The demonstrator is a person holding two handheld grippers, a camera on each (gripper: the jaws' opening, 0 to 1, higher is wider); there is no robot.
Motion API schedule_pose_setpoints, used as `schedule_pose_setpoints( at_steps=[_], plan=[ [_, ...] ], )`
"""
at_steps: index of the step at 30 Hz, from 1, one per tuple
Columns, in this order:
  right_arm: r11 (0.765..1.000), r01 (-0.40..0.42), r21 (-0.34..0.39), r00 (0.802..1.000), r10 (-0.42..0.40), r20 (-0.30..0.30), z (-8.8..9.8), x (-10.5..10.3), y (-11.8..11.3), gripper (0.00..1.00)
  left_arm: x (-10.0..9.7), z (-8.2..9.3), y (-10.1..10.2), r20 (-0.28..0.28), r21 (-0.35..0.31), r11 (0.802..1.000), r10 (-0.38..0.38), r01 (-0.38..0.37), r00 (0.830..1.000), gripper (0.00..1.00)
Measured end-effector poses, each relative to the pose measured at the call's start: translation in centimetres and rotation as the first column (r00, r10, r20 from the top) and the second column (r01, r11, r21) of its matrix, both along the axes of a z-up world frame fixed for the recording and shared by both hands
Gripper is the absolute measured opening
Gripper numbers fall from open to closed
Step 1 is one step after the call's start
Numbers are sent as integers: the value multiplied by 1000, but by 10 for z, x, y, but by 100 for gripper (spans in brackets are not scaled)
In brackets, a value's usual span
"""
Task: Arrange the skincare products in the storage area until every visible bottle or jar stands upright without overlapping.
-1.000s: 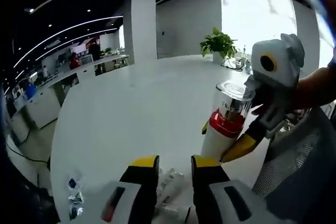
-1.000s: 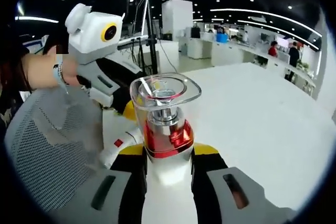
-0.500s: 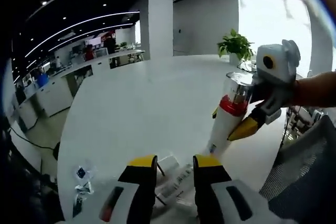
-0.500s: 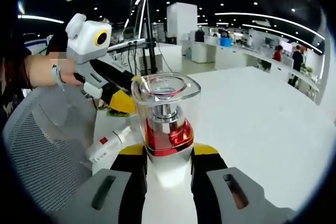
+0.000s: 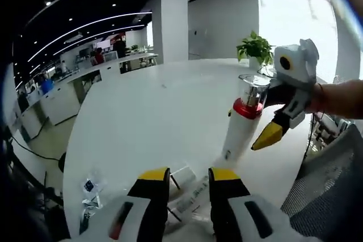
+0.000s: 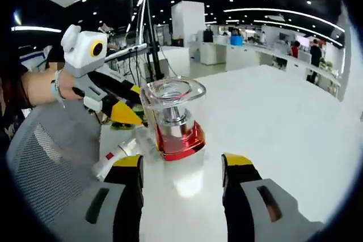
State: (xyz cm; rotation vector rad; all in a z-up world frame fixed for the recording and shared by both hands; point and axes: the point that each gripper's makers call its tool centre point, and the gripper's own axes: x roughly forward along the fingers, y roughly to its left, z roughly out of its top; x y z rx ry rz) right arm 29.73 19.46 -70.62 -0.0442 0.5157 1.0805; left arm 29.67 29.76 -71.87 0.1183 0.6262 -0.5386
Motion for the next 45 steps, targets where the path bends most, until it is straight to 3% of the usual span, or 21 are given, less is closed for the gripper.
schedule_pose_setpoints(
  at_steps=[1, 5, 8, 10, 12, 14, 16, 21, 23, 24, 25, 26, 28, 29, 32, 35, 39, 42, 45],
  plan=[
    [1000, 1, 12, 1000, -1, -15, 1, -6, -2, 48, 0, 0, 0, -2, -1, 1000, 1, -1, 1000, 28],
    [998, -14, -63, 1000, 13, -9, -4, -28, -12, 43, 1, -1, 1, -2, 2, 1000, 4, -4, 1000, 28],
    [998, 7, -59, 1000, -7, 4, 0, -37, -15, 44, 2, 2, 3, 5, -5, 1000, 11, -11, 1000, 28],
    [998, 36, -51, 999, -36, -9, 0, -40, -18, 43, 2, 5, 7, 9, -6, 1000, 15, -15, 1000, 28],
    [999, 45, -31, 997, -47, -60, 2, -48, -15, 38, 2, 11, 11, 26, 5, 1000, 5, -5, 1000, 28],
    [1000, -4, -9, 996, 3, -88, 9, -59, -3, 33, -1, 17, 13, 33, 10, 1000, -20, 20, 999, 28],
    [999, -51, 5, 997, 51, -60, 19, -66, 8, 33, -12, 19, 12, 5, 26, 995, -92, 92, 996, 28],
    [992, -112, 59, 993, 114, -37, 48, -74, 44, 33, -32, 0, 30, -32, 205, 949, -237, 238, 971, 28],
    [991, -110, 69, 989, 116, -87, 50, -78, 62, 33, -35, -9, 36, -49, 164, 965, -199, 204, 979, 28],
    [993, -90, 73, 986, 99, -136, 46, -80, 71, 33, -35, -13, 35, -66, 71, 984, -157, 162, 985, 28],
    [994, -70, 78, 983, 82, -161, 44, -79, 77, 33, -37, -16, 35, -97, 28, 990, -136, 139, 986, 28],
    [996, -31, 80, 980, 46, -196, 38, -77, 86, 33, -41, -23, 43, -173, 86, 985, -135, 151, 976, 28],
    [1000, 24, 15, 978, -20, -209, 23, -72, 94, 33, -29, -20, 46, -87, 172, 970, -159, 172, 983, 28],
    [999, 39, -30, 978, -44, -205, 14, -70, 95, 33, -27, -19, 45, -69, 172, 970, -161, 171, 985, 28],
    [975, 15, -224, 982, -57, -180, -18, -73, 94, 33, -35, -22, 40, -112, 141, 973, -169, 184, 979, 28],
    [937, -11, -350, 994, -27, -104, -42, -76, 92, 33, -39, -27, 40, -113, 190, 955, -210, 229, 971, 28],
    [914, -68, -400, 992, 18, -127, -61, -94, 94, 33, -43, -38, 42, -157, 245, 931, -238, 271, 959, 28],
    [903, -91, -420, 993, 53, -102, -66, -98, 98, 33, -47, -41, 41, -168, 266, 917, -259, 296, 951, 28],
    [865, -120, -486, 992, 86, -93, -78, -99, 92, 30, -53, -43, 37, -186, 265, 905, -291, 333, 939, 28]
  ],
)
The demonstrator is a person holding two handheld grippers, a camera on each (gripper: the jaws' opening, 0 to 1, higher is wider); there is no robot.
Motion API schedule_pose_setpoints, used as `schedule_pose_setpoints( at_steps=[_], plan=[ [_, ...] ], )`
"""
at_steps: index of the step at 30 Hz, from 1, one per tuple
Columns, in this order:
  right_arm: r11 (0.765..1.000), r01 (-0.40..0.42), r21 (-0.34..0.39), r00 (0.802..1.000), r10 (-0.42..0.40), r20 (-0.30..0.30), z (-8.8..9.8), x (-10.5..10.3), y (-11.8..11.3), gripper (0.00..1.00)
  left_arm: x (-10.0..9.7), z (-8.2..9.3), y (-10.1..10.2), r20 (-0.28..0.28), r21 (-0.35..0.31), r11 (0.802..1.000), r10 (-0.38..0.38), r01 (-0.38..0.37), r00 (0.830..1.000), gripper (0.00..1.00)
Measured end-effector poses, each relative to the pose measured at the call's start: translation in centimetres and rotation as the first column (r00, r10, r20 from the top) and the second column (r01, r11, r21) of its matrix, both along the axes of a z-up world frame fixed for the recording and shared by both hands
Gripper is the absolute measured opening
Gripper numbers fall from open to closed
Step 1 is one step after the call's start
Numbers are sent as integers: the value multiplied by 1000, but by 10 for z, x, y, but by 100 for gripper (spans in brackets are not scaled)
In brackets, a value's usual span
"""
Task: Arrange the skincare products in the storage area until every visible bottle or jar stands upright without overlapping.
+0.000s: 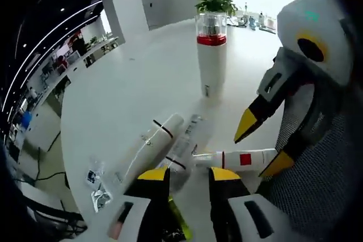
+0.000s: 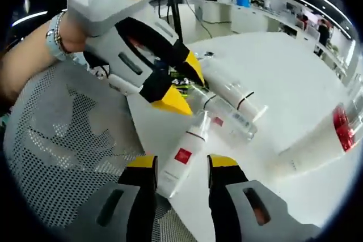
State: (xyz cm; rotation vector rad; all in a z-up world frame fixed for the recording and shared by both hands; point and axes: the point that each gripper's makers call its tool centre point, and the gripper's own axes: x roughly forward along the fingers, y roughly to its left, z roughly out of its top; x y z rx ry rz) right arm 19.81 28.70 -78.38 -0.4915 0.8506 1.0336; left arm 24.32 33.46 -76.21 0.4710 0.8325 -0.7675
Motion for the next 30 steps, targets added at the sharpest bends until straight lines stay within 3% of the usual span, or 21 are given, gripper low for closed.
schedule_pose_setpoints(
  at_steps=[8, 13, 16, 20, 25, 30],
  plan=[
    [999, 11, -33, 1000, -12, -16, -6, 7, -15, 19, -7, -7, -1, -51, 0, 1000, -13, 13, 999, 28],
    [999, -19, -50, 998, 16, -53, -7, 6, -22, 18, -14, -13, -2, -92, 2, 999, -32, 32, 995, 28],
    [998, -9, -58, 998, 5, -61, -6, 9, -27, 18, -25, -20, -6, -153, 3, 998, -62, 63, 986, 28],
    [996, -40, -81, 998, 36, -52, -7, 9, -30, 18, -27, -25, -4, -156, 32, 996, -79, 85, 985, 25],
    [991, -80, -103, 994, 72, -78, -9, 2, -32, 19, -29, -26, -10, -201, -11, 999, -55, 54, 978, 24],
    [990, -90, -110, 993, 82, -79, -10, 1, -33, 19, -39, -32, -17, -226, 0, 995, -95, 97, 970, 24]
  ],
)
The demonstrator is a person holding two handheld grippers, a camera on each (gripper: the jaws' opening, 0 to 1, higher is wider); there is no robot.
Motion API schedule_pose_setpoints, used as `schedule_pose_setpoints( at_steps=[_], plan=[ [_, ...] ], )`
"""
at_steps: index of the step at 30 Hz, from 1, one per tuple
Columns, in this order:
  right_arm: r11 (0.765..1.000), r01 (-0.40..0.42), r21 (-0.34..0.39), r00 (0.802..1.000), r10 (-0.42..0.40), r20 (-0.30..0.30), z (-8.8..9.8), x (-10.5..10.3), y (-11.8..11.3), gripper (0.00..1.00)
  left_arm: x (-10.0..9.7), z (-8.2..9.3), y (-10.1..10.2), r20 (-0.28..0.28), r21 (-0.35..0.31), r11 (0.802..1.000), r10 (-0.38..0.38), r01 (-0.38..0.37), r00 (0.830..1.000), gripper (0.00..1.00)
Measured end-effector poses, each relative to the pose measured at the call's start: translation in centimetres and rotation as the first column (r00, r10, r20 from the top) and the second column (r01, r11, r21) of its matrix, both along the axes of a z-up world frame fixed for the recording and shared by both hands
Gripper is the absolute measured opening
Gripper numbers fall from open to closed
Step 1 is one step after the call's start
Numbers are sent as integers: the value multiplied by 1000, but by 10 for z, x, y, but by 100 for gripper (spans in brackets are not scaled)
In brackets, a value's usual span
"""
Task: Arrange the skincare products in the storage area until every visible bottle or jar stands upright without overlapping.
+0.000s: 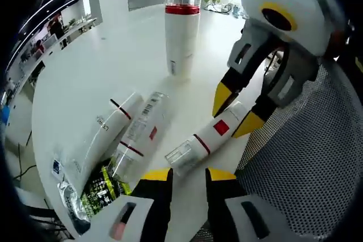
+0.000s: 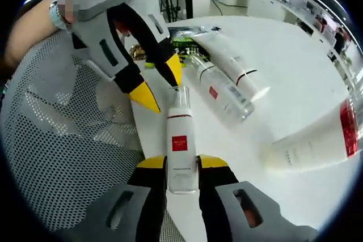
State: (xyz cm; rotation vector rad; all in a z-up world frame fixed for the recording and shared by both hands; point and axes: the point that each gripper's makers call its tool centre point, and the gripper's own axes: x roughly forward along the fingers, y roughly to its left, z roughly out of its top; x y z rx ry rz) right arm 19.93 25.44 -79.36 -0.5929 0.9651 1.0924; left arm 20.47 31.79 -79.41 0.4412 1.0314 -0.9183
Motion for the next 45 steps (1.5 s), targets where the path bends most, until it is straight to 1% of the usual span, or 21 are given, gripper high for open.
schedule_pose_setpoints(
  at_steps=[3, 8, 18, 21, 23, 26, 28, 29, 31, 33, 34, 35, 37, 38, 39, 40, 41, 42, 43, 44, 45],
  plan=[
    [1000, -7, -10, 1000, 7, -7, -1, -2, -1, 19, 1, -1, -1, -1, 6, 1000, -3, 3, 1000, 24],
    [999, -22, -50, 1000, 22, 0, -5, -3, -4, 19, -3, 0, -7, -26, -20, 1000, -4, 4, 1000, 25],
    [997, -21, -70, 1000, 20, -10, -10, -5, -4, 20, -10, 1, -17, -61, -61, 998, -14, 11, 998, 25],
    [998, -13, -69, 1000, 12, -13, -10, -5, -4, 20, -12, 1, -18, -65, -58, 998, -19, 15, 998, 26],
    [997, -12, -71, 1000, 12, -10, -10, -5, -4, 20, -14, 1, -20, -78, -64, 998, -24, 19, 997, 26],
    [997, -23, -79, 1000, 24, 17, -11, -4, -3, 20, -16, 1, -22, -73, -63, 997, -42, 37, 996, 25],
    [997, -20, -70, 1000, 22, 19, -11, -5, -1, 21, -20, 1, -26, -87, -74, 996, -60, 54, 994, 23],
    [997, -20, -70, 1000, 22, 20, -11, -5, 0, 21, -22, 1, -28, -85, -74, 995, -71, 65, 994, 24],
    [997, -28, -66, 999, 29, 21, -11, -5, 0, 20, -20, 0, -28, -54, -60, 994, -92, 88, 994, 24],
    [998, -29, -58, 999, 30, 25, -11, -4, 0, 20, -16, 0, -27, -58, -64, 996, -71, 67, 996, 22],
    [998, -29, -55, 999, 31, 26, -11, -4, 0, 20, -15, 1, -27, -76, -78, 996, -43, 37, 996, 22],
    [999, -19, -49, 1000, 20, 22, -11, -3, 0, 19, -15, 1, -27, -83, -82, 996, -35, 28, 996, 22],
    [999, 25, -32, 1000, -25, 1, -9, -1, 0, 19, -12, 5, -27, -102, -110, 994, 0, -11, 995, 21],
    [999, 43, -16, 999, -43, 2, -6, 2, 1, 19, -9, 7, -26, -96, -124, 992, 18, -30, 995, 22],
    [997, 73, 21, 997, -73, 18, 0, 9, 3, 19, -6, 9, -26, -94, -138, 989, 43, -55, 995, 22],
    [996, 80, 31, 996, -81, 28, 3, 12, 3, 19, -5, 10, -22, -131, -147, 984, 84, -104, 988, 22],
    [993, 105, 56, 993, -108, 51, 9, 19, 2, 19, -6, 10, -22, -162, -161, 978, 107, -133, 981, 22],
    [988, 123, 90, 989, -129, 70, 14, 25, 4, 19, -7, 12, -22, -205, -178, 969, 134, -172, 970, 22],
    [983, 138, 123, 985, -149, 84, 20, 30, 5, 19, -4, 15, -23, -231, -201, 954, 172, -220, 958, 22],
    [980, 147, 137, 983, -161, 94, 24, 32, 5, 19, 0, 18, -23, -223, -221, 947, 183, -233, 957, 22],
    [978, 150, 147, 980, -167, 110, 27, 35, 3, 19, 7, 25, -25, -193, -257, 935, 196, -243, 961, 22]
  ],
)
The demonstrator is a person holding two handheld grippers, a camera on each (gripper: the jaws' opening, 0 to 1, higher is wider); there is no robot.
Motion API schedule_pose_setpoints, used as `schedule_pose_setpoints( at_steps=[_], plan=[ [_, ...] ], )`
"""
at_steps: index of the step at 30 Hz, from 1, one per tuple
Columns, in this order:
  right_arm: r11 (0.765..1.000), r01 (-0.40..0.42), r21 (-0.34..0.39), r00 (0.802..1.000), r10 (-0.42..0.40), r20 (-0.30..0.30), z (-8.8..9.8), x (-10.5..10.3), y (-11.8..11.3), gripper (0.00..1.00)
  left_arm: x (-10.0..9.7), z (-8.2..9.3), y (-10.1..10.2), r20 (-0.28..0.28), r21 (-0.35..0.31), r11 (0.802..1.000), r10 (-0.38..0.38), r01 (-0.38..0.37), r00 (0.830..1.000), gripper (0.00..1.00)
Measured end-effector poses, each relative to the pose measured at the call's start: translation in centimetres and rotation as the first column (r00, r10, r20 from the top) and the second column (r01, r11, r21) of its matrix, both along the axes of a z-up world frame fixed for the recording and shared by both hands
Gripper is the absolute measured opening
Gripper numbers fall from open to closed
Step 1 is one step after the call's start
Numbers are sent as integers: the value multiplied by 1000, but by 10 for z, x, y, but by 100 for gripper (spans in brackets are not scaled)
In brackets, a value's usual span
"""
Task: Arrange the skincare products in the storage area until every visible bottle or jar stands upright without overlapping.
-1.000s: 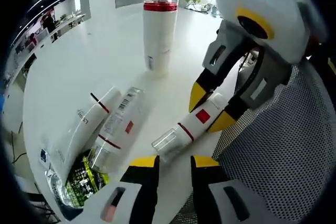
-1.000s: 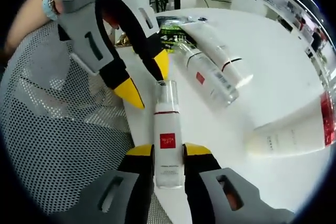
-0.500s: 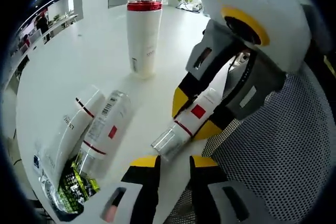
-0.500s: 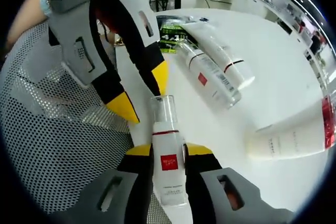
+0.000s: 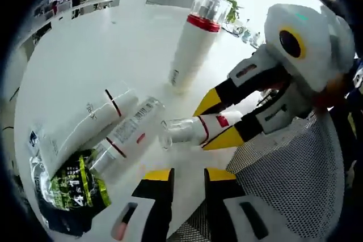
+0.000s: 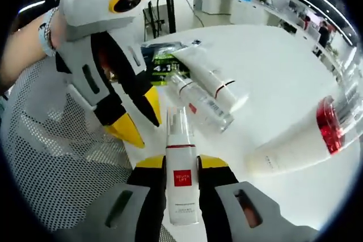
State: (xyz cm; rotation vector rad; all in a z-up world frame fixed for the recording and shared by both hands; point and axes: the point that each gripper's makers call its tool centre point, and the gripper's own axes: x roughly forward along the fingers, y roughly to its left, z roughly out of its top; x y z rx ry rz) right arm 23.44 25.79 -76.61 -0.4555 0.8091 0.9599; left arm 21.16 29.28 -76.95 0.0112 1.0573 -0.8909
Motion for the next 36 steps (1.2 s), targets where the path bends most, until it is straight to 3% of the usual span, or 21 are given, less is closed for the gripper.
schedule_pose_setpoints(
  at_steps=[2, 6, 11, 15, 20, 28, 34, 36],
  plan=[
    [1000, -4, 6, 999, 4, 32, 4, 2, 0, 19, 8, 9, -3, 28, -51, 998, 33, -31, 999, 23],
    [1000, -14, 16, 995, 12, 94, 12, 7, 3, 19, 17, 22, -3, -15, -160, 978, 132, -132, 991, 25],
    [999, -29, 40, 993, 25, 111, 17, 6, 8, 19, 24, 28, 1, -14, -192, 965, 179, -178, 984, 26],
    [997, -42, 69, 990, 32, 137, 23, 7, 13, 19, 21, 31, -4, -31, -221, 961, 166, -169, 986, 25],
    [996, -36, 83, 987, 23, 157, 27, 11, 12, 19, 24, 38, -5, -12, -245, 955, 172, -170, 985, 24],
    [994, -13, 112, 985, -7, 173, 33, 16, 10, 19, 30, 51, -7, -63, -348, 910, 216, -224, 974, 24],
    [986, -48, 157, 979, 14, 205, 43, 13, 19, 19, 29, 55, -10, -78, -376, 899, 210, -224, 975, 26],
    [986, -57, 157, 977, 23, 214, 43, 13, 20, 19, 31, 59, -10, -80, -399, 886, 223, -236, 972, 26]
  ],
)
